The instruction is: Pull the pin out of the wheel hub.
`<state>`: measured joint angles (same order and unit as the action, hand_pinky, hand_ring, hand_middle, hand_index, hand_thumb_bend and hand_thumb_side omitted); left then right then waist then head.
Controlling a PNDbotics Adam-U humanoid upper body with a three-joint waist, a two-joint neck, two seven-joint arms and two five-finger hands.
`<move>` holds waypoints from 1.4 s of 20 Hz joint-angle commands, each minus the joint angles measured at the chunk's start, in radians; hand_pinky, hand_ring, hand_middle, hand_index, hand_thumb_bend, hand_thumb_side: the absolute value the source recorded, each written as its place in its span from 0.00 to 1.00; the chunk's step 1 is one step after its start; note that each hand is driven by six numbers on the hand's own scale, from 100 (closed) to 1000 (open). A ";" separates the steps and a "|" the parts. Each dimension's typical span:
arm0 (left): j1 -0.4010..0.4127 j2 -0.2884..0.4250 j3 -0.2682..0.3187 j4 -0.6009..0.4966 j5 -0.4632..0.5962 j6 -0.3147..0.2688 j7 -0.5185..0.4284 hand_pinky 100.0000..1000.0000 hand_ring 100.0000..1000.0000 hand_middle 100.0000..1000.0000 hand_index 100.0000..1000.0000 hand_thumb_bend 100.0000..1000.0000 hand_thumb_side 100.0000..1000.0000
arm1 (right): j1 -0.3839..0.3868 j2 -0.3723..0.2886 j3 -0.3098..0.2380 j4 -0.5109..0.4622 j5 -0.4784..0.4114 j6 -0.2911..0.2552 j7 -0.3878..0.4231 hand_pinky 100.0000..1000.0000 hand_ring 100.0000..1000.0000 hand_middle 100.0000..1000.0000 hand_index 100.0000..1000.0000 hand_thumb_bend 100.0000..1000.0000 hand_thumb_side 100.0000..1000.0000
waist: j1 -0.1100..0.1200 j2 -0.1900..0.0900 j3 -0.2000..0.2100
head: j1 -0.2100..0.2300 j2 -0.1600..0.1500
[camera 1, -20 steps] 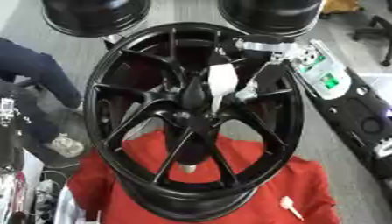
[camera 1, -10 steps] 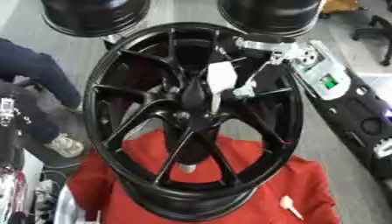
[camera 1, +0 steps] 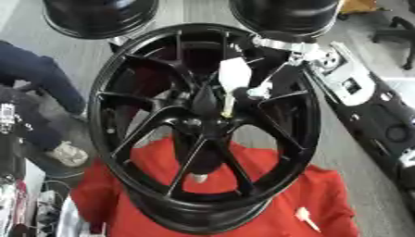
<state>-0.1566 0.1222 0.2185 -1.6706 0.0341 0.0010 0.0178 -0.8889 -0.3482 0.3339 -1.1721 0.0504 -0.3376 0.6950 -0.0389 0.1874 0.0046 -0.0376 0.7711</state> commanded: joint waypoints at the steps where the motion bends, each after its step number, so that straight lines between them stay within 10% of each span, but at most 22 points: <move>1: -0.009 0.005 -0.003 -0.014 -0.002 0.000 -0.003 0.65 0.81 0.68 0.64 0.22 0.78 | -0.037 -0.036 -0.018 -0.043 -0.022 -0.004 -0.023 0.76 0.73 0.60 0.43 0.17 0.07 | 0.002 -0.013 -0.004 | -0.001 -0.001; 16: 0.002 0.019 0.008 -0.012 -0.005 0.002 0.007 0.65 0.81 0.68 0.64 0.22 0.78 | -0.120 -0.277 -0.132 -0.190 -0.246 0.052 -0.137 0.77 0.73 0.61 0.43 0.17 0.09 | -0.013 -0.025 -0.036 | 0.031 -0.001; 23: 0.005 0.023 0.021 -0.014 -0.005 0.002 0.020 0.65 0.81 0.68 0.64 0.22 0.78 | 0.026 -0.468 -0.314 -0.205 -0.268 0.041 -0.259 0.77 0.73 0.60 0.43 0.17 0.10 | -0.011 -0.023 -0.068 | 0.056 -0.001; 28: 0.003 0.023 0.036 -0.016 -0.004 0.000 0.033 0.65 0.81 0.68 0.64 0.21 0.78 | 0.157 -0.462 -0.445 -0.129 -0.206 0.050 -0.340 0.75 0.73 0.60 0.44 0.21 0.10 | 0.000 -0.017 -0.102 | 0.082 -0.001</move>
<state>-0.1466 0.1241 0.2453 -1.6703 0.0298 0.0030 0.0446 -0.7218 -0.7824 -0.0683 -1.3109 -0.1714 -0.2891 0.3763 -0.0390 0.1856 -0.0987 0.0365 0.7715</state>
